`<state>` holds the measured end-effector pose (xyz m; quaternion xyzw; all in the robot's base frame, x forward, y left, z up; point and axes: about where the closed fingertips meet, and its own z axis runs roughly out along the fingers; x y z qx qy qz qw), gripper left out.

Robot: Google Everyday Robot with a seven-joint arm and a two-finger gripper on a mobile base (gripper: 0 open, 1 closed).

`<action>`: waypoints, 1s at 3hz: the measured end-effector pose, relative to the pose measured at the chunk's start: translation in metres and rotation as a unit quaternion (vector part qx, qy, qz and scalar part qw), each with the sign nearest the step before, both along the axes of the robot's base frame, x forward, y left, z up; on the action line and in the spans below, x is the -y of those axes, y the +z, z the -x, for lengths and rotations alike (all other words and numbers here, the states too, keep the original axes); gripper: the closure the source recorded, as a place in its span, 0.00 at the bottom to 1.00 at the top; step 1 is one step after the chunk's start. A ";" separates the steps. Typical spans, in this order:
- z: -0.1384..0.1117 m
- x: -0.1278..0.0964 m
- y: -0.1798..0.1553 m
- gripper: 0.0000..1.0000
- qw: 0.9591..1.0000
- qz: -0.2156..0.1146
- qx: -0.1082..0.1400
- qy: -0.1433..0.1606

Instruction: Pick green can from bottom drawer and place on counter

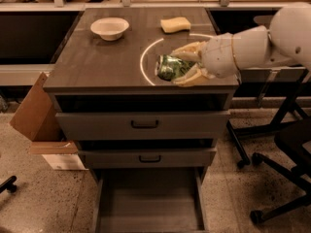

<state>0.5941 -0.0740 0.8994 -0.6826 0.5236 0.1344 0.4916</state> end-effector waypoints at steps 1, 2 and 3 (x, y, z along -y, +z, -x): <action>-0.032 -0.006 0.016 1.00 1.000 0.004 -0.013 -0.009; -0.059 -0.014 0.015 1.00 0.999 0.007 -0.034 -0.023; -0.081 -0.020 0.004 0.84 0.997 0.009 -0.060 -0.051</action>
Offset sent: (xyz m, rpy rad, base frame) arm 0.0922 0.0185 0.0175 -0.0171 0.1175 -0.0931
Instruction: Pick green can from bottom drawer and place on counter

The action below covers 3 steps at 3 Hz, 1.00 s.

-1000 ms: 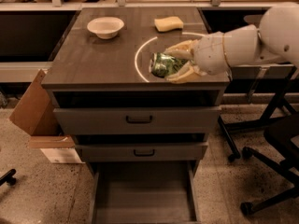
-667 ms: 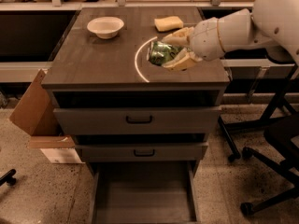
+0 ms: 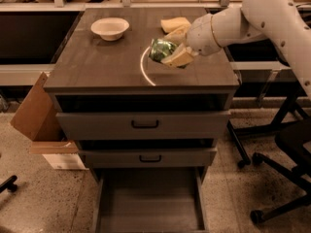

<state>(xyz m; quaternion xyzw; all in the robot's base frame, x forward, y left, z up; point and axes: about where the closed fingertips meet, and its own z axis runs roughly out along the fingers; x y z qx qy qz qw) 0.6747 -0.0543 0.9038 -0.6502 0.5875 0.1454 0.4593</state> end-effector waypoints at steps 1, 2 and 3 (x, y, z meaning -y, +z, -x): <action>-0.017 -0.004 -0.009 0.61 0.999 -0.007 -0.021 -0.026; -0.029 -0.005 -0.015 0.38 0.998 -0.011 -0.036 -0.041; -0.036 -0.007 -0.019 0.15 0.998 -0.014 -0.046 -0.050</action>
Offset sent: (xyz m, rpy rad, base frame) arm 0.0426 0.0010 -0.0187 0.0296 0.1031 -0.1282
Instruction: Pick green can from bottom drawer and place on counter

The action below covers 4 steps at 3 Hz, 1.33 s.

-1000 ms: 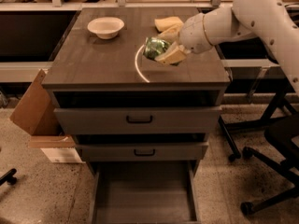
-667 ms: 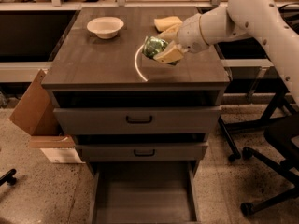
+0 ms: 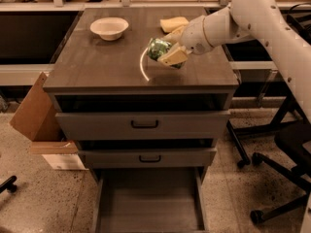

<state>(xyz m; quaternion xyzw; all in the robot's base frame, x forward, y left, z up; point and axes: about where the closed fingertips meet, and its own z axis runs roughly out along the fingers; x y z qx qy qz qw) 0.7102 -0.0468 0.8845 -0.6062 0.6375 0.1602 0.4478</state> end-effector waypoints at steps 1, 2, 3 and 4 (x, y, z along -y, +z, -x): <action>-0.004 -0.002 -0.004 0.00 1.000 -0.004 -0.007 -0.005; -0.004 -0.002 -0.004 0.00 1.000 -0.004 -0.007 -0.005; 0.006 0.011 -0.002 0.00 1.000 -0.004 -0.011 0.003; 0.027 0.032 0.008 0.00 1.000 -0.015 -0.001 0.008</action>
Offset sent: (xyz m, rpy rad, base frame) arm 0.0062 -0.0071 -0.0040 0.0123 0.0219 -0.0187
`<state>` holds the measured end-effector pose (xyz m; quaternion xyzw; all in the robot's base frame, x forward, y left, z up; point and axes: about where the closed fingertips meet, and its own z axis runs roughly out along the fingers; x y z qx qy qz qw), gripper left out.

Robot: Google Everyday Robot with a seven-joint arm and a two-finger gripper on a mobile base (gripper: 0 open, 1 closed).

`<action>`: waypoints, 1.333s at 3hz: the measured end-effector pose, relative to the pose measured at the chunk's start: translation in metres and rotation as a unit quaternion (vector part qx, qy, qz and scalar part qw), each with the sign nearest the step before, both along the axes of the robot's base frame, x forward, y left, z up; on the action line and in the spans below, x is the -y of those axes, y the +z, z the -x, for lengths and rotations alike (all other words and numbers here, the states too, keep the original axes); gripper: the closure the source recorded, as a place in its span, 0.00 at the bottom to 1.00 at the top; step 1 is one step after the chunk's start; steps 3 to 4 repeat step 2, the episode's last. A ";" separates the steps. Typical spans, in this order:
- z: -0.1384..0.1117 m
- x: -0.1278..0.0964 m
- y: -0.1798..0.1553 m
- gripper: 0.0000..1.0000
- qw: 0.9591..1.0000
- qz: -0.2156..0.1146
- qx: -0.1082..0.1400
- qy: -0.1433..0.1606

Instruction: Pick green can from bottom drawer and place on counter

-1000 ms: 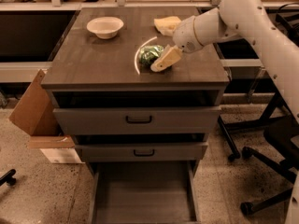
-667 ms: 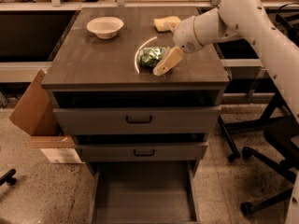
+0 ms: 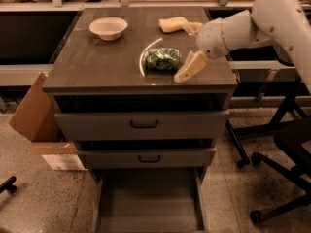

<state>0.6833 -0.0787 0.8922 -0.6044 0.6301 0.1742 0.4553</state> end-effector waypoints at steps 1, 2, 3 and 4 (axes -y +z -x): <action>0.022 0.024 0.015 0.00 1.000 -0.013 0.022 -0.002; 0.023 0.029 0.015 0.00 1.000 -0.014 0.023 -0.005; 0.023 0.029 0.015 0.00 1.000 -0.014 0.023 -0.005; 0.023 0.029 0.015 0.00 1.000 -0.014 0.023 -0.005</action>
Offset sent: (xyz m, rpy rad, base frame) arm -0.0195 -0.0214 0.0140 0.0243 -0.0396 -0.0035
